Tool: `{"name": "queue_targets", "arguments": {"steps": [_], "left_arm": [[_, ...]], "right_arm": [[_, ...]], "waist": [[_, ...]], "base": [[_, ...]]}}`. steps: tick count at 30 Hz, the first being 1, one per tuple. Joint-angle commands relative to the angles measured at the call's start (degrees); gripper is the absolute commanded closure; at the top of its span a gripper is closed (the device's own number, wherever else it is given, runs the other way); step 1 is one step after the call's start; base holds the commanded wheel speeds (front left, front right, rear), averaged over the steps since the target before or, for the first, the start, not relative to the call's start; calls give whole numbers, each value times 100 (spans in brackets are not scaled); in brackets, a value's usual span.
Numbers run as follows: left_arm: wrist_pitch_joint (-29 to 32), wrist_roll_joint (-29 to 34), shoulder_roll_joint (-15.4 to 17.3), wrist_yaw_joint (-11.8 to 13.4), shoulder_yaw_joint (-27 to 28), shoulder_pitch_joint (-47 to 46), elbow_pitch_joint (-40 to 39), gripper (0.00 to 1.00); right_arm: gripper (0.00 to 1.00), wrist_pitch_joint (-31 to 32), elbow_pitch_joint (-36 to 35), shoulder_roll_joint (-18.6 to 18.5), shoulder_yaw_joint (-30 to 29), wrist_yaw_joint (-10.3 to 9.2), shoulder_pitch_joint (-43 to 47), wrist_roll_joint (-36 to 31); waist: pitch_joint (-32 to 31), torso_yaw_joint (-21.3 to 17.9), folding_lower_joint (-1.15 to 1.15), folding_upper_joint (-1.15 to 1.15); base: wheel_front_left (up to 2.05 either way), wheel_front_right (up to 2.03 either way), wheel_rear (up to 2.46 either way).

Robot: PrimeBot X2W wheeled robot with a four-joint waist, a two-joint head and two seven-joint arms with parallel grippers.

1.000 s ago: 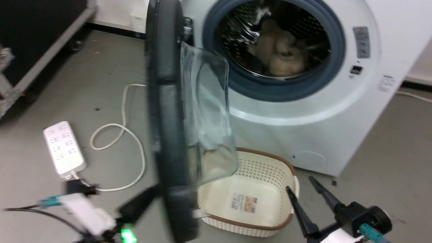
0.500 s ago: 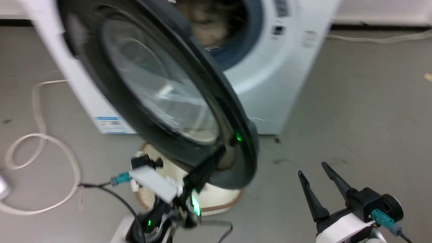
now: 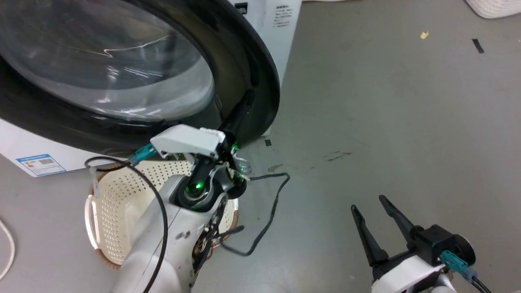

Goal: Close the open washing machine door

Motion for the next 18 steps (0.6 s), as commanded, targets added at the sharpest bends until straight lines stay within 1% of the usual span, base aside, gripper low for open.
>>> {"name": "queue_targets", "arguments": {"steps": [1,4,8,13,14,15,18], "left_arm": [[-86,-77,13,-47,-117,-117,134,100],[-110,-113,13,-53,-227,-143,142,100],[-26,203,52,-54,-210,250,-27,100],[33,1060,455,-55,-438,1193,-805,100],[-14,1260,578,-55,-490,1408,-992,67],[-124,1511,719,-55,-548,1604,-1162,0],[-859,2612,1234,-55,-764,2052,-1504,0]], "right_arm": [[0,-23,-5,57,16,5,-143,52],[0,-23,-27,74,15,5,-142,50],[0,-23,-108,50,-51,5,-52,28],[0,-23,-266,-38,-173,5,157,-2],[0,-23,-301,-55,-191,5,204,-8],[0,-23,-333,-73,-216,5,256,-16],[0,-23,-400,-109,-313,5,411,-75]], "waist": [[-3,12,-1,-1],[-79,147,-1,-1],[-274,449,-1,-1],[-628,960,-1,-1],[-693,1067,-1,-1],[-759,1185,-1,-1],[-956,1547,-1,-1]], "base": [[0,0,0],[0,0,0],[0,0,0],[0,0,0],[0,0,0],[0,0,0],[0,0,0]]}}
